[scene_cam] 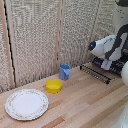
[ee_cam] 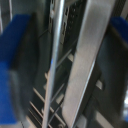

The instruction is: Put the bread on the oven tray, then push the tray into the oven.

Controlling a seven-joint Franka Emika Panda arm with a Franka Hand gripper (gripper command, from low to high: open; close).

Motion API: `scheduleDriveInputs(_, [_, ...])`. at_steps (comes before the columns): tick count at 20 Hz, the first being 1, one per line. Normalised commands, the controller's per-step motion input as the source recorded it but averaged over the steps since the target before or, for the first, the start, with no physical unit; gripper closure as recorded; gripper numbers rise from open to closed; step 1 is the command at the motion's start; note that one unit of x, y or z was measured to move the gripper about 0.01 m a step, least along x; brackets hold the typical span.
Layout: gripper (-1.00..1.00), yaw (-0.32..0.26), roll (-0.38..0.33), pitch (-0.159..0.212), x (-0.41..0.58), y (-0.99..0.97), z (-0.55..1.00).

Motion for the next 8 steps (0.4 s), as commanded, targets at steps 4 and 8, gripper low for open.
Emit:
scheduleDriveInputs(4, [-1.00,-0.002,0.024,0.082,0.563,0.36,0.13])
scheduleDriveInputs(8, [-1.00,-0.073,-0.068,0.118,0.609,0.21,0.55])
